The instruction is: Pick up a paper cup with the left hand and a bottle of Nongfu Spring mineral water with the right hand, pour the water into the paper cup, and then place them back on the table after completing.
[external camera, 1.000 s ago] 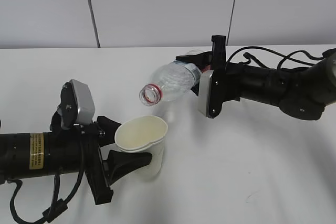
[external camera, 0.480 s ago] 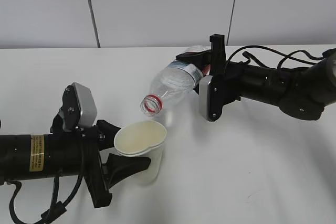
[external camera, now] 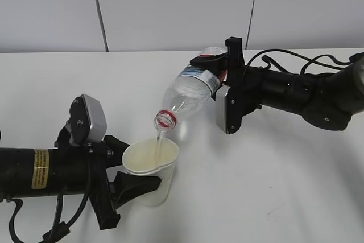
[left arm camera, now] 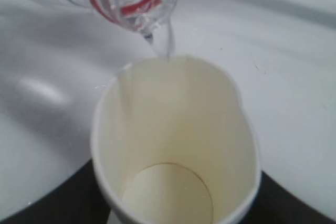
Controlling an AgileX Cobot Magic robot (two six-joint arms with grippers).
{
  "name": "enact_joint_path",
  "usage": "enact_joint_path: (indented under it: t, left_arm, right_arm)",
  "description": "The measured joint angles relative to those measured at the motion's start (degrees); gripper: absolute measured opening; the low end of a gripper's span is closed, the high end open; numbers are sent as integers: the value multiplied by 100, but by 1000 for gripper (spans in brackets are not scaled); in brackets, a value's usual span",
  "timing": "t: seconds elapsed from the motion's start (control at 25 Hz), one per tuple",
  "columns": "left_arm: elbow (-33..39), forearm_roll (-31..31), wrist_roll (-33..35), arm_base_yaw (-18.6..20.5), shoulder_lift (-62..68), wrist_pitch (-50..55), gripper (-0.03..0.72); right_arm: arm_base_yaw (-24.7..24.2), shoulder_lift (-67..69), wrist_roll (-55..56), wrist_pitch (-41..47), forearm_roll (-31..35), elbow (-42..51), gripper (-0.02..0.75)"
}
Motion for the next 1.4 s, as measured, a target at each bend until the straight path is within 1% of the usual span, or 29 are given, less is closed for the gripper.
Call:
enact_joint_path:
  t: [0.48, 1.2, 1.4]
  left_arm:
    - [0, 235, -127, 0, 0, 15, 388]
    - [0, 316, -144, 0, 0, 81, 388]
    - [0, 322, -144, 0, 0, 113, 387]
  right_arm:
    - [0, 0, -384, -70, 112, -9, 347]
    - [0, 0, -880, -112, 192, -9, 344]
    - [0, 0, -913, -306, 190, -9, 342]
